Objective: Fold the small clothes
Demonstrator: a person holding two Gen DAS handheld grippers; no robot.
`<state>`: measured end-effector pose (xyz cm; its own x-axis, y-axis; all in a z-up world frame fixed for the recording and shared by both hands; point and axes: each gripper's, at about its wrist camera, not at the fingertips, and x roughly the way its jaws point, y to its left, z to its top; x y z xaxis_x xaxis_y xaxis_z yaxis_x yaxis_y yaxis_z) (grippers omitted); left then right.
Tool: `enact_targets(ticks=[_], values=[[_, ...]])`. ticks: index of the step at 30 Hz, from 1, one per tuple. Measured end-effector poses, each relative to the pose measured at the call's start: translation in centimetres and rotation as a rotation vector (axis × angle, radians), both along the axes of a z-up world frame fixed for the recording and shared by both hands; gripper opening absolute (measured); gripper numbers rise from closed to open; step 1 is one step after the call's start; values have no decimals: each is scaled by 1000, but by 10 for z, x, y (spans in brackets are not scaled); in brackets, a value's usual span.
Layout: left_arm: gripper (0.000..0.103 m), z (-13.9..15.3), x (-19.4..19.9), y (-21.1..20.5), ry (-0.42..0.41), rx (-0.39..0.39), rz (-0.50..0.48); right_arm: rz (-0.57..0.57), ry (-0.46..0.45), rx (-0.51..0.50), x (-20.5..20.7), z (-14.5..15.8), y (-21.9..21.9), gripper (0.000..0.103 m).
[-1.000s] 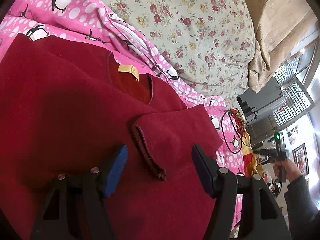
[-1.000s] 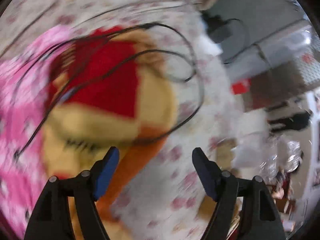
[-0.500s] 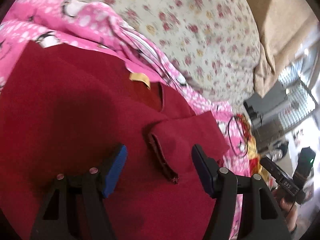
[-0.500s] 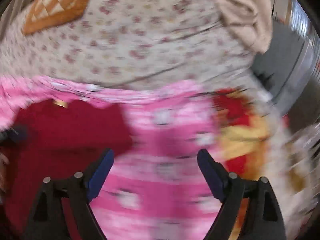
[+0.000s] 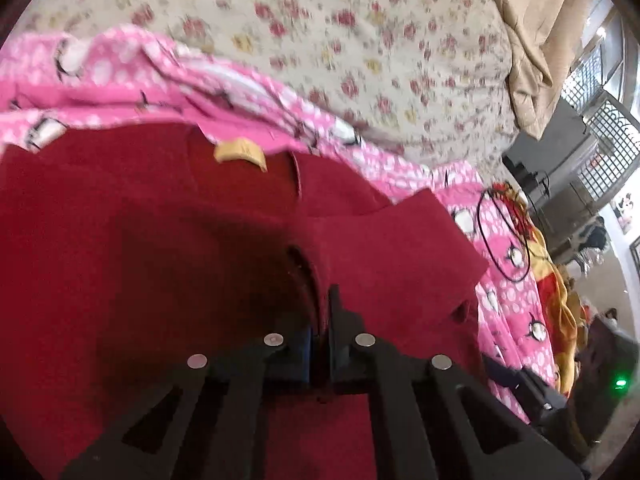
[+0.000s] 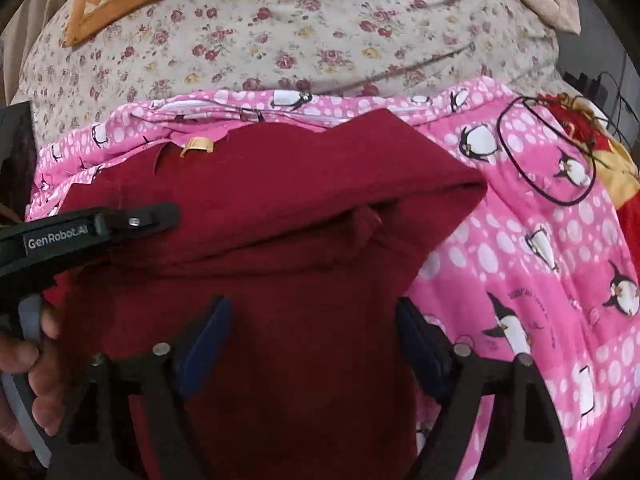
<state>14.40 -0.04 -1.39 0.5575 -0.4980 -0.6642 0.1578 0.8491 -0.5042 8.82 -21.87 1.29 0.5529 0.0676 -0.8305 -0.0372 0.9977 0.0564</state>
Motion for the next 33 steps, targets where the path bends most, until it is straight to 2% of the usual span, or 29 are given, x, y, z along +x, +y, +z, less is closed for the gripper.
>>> enact_targets(ticks=[5,7,9,12,14,17,20,23,27,31,33], values=[[0,49,-26,31,-146,-69,3,4,-4,-22,-4,-7,0,96],[0,68,-38,53,-204,-46,21,-1,-7,-17,-3,-11,-1,99],[0,77,-42,75,-225,-2,48,-2,-7,-10,-1,-13,-2,102],[0,77,-36,106,-193,13,94,0,-8,-9,-1,-14,-2,103],[0,66,-26,118,-136,40,97,1,-10,-7,0,-14,-2,103],[0,35,-18,125,-62,144,118,1,-11,6,0,-14,-4,103],[0,17,-15,131,-3,157,149,-1,-9,31,1,-14,-7,103],[0,14,-16,133,-4,149,152,-1,0,51,0,-13,-10,103],[0,17,-20,133,-23,159,170,-66,-32,148,-6,-2,-24,98],[0,6,-13,142,55,161,202,-112,-56,194,-9,4,-36,98],[0,5,-13,150,74,126,219,-132,-54,206,-8,4,-40,94]])
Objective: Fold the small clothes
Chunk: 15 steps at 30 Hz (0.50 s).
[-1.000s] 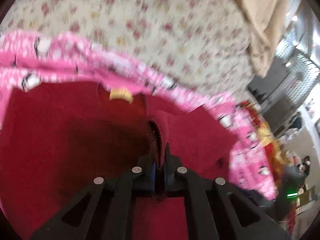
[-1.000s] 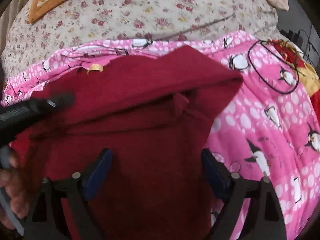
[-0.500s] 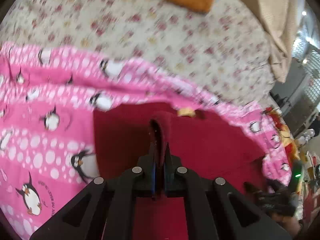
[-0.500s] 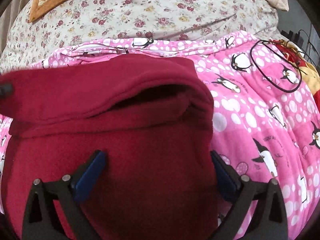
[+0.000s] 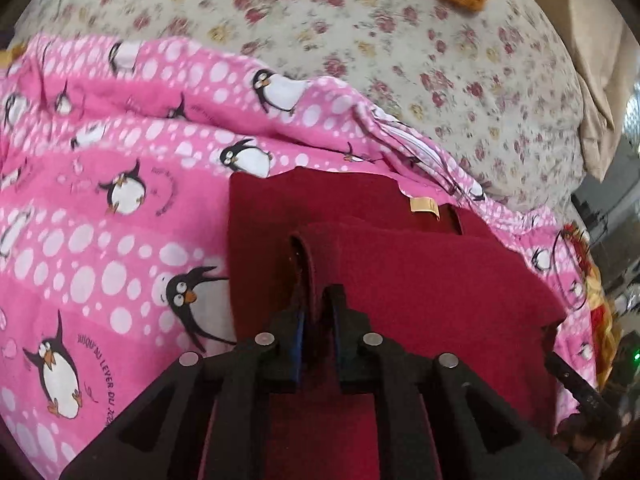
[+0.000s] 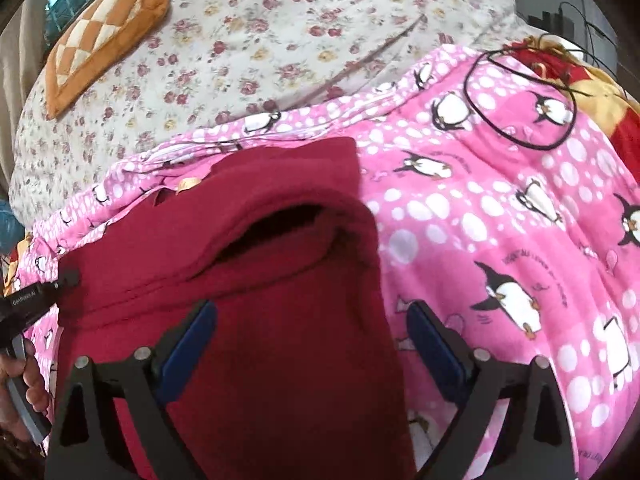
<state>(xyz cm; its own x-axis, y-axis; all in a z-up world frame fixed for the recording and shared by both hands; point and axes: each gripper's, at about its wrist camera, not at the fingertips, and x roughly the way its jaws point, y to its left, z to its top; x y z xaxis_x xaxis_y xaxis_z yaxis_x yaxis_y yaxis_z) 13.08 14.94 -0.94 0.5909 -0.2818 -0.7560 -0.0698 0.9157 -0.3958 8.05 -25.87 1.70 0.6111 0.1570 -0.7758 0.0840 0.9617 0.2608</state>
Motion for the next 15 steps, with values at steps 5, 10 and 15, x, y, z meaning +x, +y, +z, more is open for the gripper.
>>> enact_targets(ticks=[5,10,15], values=[[0,26,-24,25,-107,51,174,-102,-151,43,6,30,-29,89],[0,44,-22,0,-227,75,132,-145,-197,-90,41,48,-49,67],[0,16,6,-55,-99,119,-48,-147,-146,-134,67,40,-62,29]])
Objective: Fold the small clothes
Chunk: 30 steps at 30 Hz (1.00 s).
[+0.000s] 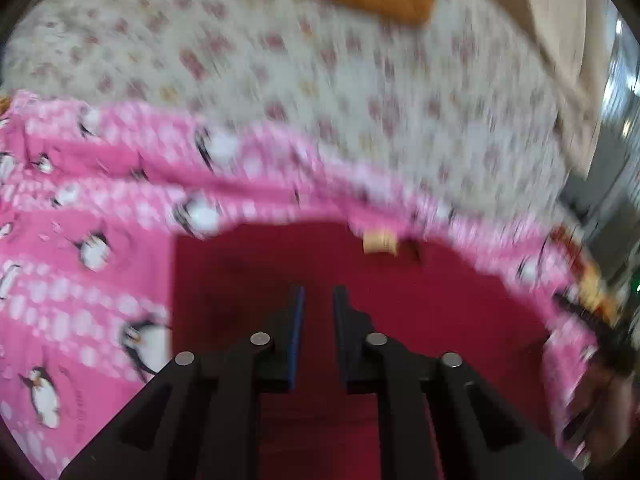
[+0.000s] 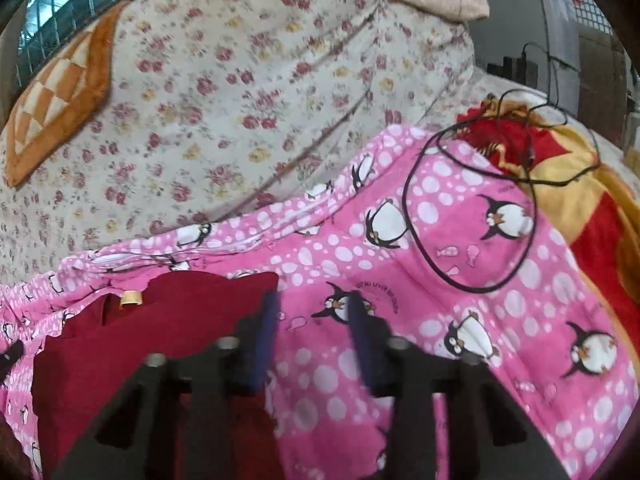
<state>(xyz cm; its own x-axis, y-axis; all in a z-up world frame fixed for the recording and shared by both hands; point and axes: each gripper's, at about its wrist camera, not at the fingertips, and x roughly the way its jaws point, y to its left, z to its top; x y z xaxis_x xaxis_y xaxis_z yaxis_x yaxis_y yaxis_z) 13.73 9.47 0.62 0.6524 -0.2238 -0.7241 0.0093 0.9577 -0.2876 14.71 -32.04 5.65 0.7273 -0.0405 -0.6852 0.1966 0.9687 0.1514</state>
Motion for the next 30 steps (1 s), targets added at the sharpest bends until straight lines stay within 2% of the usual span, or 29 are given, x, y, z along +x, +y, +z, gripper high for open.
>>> enact_targets(ticks=[2,7,9,11,12,14,16,18,19,21,22,24,25,26,27,28,30], values=[[0,-27,8,1,133,142,67,22,7,-2,3,-1,0,27],[0,-31,3,16,168,132,93,203,10,47,11,-4,25,26],[0,-31,2,14,167,157,92,275,91,65,17,-21,37,26],[0,-30,0,14,165,166,94,349,262,-15,24,-51,52,26],[0,-29,-2,15,165,165,95,353,269,-44,22,-55,52,29],[0,-26,-6,18,157,157,96,342,295,-41,22,-52,50,31],[0,-20,-7,22,138,131,119,331,293,-82,19,-47,55,32],[0,-9,-9,27,94,101,149,295,217,-109,16,-30,60,31],[0,0,-11,28,40,85,166,285,158,-118,14,-19,61,31],[0,9,-9,28,-23,56,165,295,48,-128,13,-3,70,31],[0,9,-8,27,-39,36,151,328,33,-143,16,-4,81,31],[2,2,-3,26,4,31,144,389,117,-177,26,-27,96,31],[2,-6,-1,28,44,9,153,427,238,-201,33,-53,104,32],[2,-10,-1,30,66,-22,162,467,238,-294,28,-68,114,32],[2,-12,0,33,77,-71,168,476,244,-346,26,-68,121,31],[2,-10,-2,32,65,-84,168,473,253,-386,23,-64,126,31],[5,-3,-6,27,12,-62,158,461,236,-363,20,-61,123,32]])
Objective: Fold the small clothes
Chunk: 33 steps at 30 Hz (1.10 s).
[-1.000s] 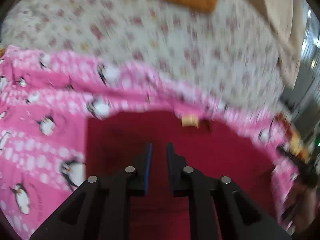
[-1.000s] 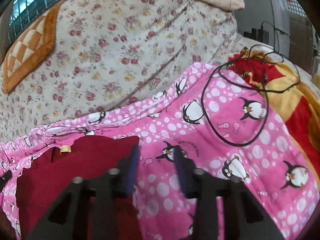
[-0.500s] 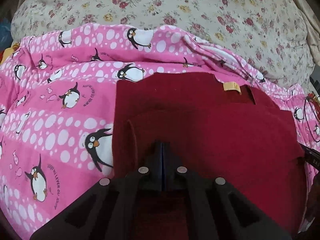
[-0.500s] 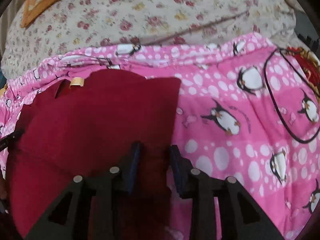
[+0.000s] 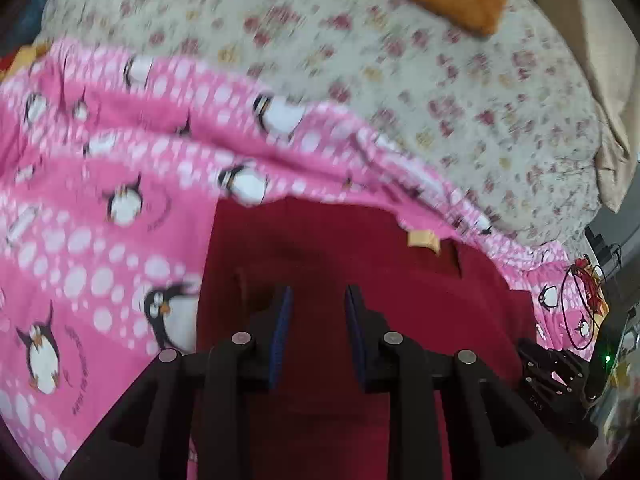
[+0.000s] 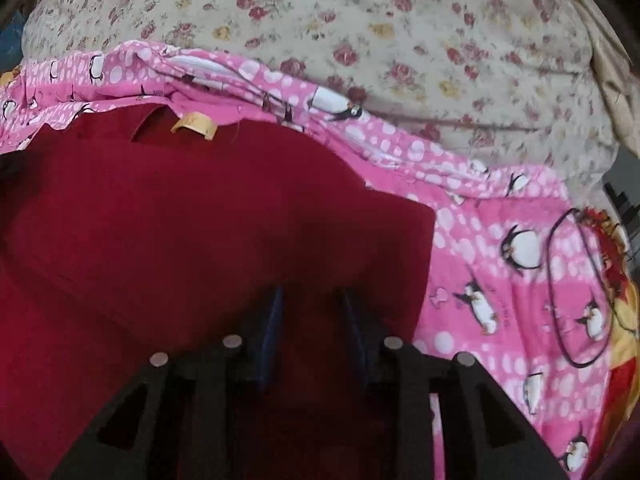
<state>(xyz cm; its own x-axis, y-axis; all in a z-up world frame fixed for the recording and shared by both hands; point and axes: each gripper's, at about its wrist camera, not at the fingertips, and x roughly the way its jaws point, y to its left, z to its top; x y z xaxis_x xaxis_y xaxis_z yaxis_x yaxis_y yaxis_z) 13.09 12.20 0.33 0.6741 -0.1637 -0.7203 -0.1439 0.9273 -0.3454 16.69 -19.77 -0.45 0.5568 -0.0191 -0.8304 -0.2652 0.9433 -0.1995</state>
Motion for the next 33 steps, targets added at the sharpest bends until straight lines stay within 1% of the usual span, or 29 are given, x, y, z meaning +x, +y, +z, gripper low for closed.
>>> enact_targets(ticks=[1,2,3,4,5,6,7,8,9,10,11,12,13,14,15,16,18,19,20,21,22,23,24,26,28,29,30,31,33], values=[[8,4,-1,-6,-27,37,-9,-10,-8,32,0,4,-4,32],[11,4,0,-11,-33,54,-17,-23,-20,74,1,9,-7,32],[11,3,2,-14,-33,58,-25,-34,-46,141,1,18,-11,32],[11,0,7,-20,-18,60,-41,-56,-103,210,1,32,-16,32],[11,-3,10,-22,-7,63,-49,-75,-149,236,3,38,-13,32],[11,-8,14,-27,13,78,-62,-83,-185,252,4,44,-12,37],[11,-17,20,-35,55,116,-79,-75,-196,265,8,45,-8,43],[11,-30,26,-43,114,177,-94,-60,-179,272,17,40,-1,61],[12,-32,26,-47,111,211,-101,-35,-122,277,24,28,5,75],[12,-30,25,-53,100,255,-105,-28,10,252,35,3,12,78],[12,-28,25,-57,105,276,-108,-29,67,219,41,-11,15,79],[12,-27,24,-58,105,282,-109,-26,29,210,39,-5,17,80],[12,-24,22,-57,93,273,-96,-38,39,183,38,3,20,79],[12,-21,21,-56,86,264,-84,-48,30,169,37,9,22,78],[12,-16,19,-56,68,247,-79,-56,-11,175,33,18,25,72],[12,-8,16,-59,19,228,-84,-46,-48,205,27,29,27,72],[12,0,11,-68,-39,241,-100,2,-77,268,19,44,39,72],[12,0,10,-73,-46,259,-118,22,-77,272,15,45,45,72],[12,-4,12,-76,-28,269,-129,44,-61,258,13,40,54,72],[12,-12,16,-78,15,269,-137,60,-25,227,12,30,62,72],[12,-26,22,-76,85,252,-144,65,29,183,13,15,69,73],[13,-32,24,-73,94,229,-145,65,38,172,11,6,70,76],[13,-30,23,-72,88,220,-145,63,24,189,11,6,67,78],[15,-29,23,-68,91,189,-149,52,36,213,11,12,62,79],[21,-29,21,-65,78,162,-157,40,19,224,5,17,56,77],[26,-29,20,-66,75,151,-166,24,0,219,-1,23,52,77],[32,-29,19,-67,71,145,-179,11,-14,217,-1,23,45,77],[33,-29,18,-70,68,148,-187,-8,-30,207,-9,27,39,77],[36,-28,16,-76,65,177,-199,-58,-2,181,-10,19,20,80]])
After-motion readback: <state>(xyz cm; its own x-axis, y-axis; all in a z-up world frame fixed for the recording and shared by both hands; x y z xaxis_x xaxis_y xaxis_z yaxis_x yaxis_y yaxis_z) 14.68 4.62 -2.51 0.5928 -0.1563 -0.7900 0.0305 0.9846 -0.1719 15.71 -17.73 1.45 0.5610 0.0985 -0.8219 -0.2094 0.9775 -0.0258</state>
